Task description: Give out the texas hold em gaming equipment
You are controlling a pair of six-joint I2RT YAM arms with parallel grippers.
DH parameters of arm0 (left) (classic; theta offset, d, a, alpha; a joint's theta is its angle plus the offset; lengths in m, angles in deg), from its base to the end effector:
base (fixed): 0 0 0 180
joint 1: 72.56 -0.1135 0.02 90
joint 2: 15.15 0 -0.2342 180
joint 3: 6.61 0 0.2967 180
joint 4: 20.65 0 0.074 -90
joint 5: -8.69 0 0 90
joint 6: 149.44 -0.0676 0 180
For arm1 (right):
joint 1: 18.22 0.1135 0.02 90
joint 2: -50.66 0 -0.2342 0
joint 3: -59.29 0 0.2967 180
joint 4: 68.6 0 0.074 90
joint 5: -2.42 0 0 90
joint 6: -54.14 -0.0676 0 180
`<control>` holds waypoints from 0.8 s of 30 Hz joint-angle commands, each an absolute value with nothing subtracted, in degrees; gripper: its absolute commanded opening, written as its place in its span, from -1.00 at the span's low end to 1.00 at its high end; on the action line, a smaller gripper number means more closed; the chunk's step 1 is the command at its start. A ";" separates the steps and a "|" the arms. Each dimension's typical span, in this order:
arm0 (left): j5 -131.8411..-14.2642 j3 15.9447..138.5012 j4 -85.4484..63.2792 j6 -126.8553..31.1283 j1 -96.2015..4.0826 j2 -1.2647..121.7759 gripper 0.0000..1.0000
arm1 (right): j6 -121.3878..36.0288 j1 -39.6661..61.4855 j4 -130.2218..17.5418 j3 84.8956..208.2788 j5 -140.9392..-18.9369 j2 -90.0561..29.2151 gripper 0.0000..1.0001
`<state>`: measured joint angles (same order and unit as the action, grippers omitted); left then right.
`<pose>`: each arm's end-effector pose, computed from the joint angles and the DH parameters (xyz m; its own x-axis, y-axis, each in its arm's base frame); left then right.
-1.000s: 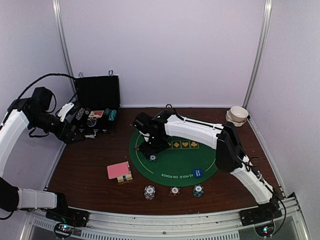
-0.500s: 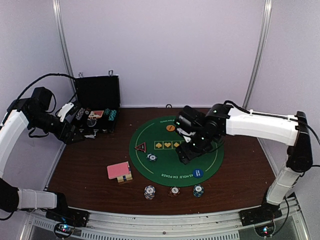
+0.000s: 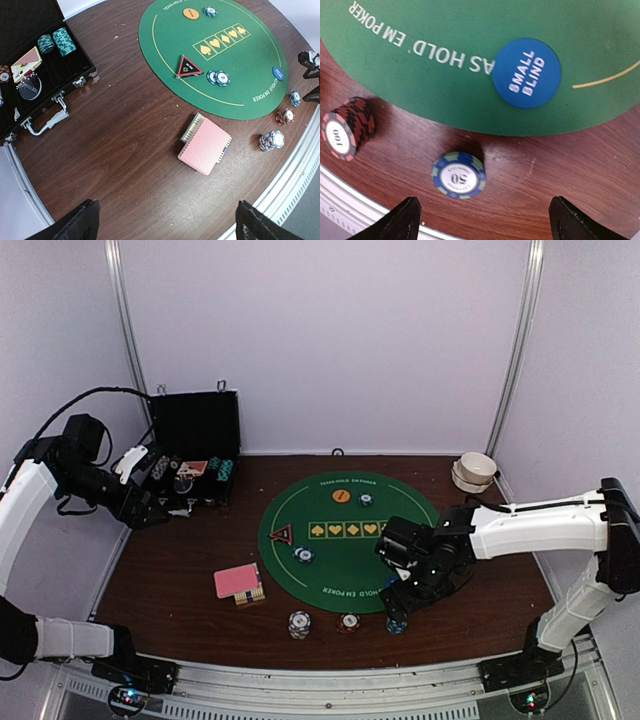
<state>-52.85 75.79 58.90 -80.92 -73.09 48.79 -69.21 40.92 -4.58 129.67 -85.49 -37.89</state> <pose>0.2633 -0.0298 0.3010 -0.7332 0.3152 -0.6026 0.5273 0.8230 -0.2112 0.1596 0.2719 0.1149 -0.8975 -0.4309 -0.0936 -0.4393 0.8922 0.1049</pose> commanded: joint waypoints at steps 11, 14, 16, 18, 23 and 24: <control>-52.42 76.42 59.08 -81.50 -72.82 48.58 0.95 | -68.52 41.86 -11.51 129.99 -82.78 -45.22 0.72; -52.39 76.54 59.05 -81.59 -72.82 48.66 0.95 | -68.48 41.87 -12.27 129.55 -82.64 -46.11 0.66; -52.40 76.71 59.05 -81.54 -72.82 48.75 0.95 | -68.39 41.89 -12.70 129.41 -82.33 -46.65 0.62; -52.42 76.86 59.04 -81.59 -72.83 48.75 0.95 | -68.30 41.89 -12.96 129.31 -82.25 -47.16 0.56; -52.48 77.15 59.05 -81.57 -72.82 48.66 0.95 | -67.97 41.82 -13.24 129.14 -81.50 -48.12 0.35; -52.57 77.19 59.00 -81.55 -72.82 48.66 0.95 | -67.90 41.82 -13.13 129.20 -81.48 -48.19 0.32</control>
<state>-52.89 75.79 59.07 -80.96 -73.09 48.79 -68.33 41.55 -12.60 129.56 -81.91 -47.40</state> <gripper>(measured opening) 0.976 0.685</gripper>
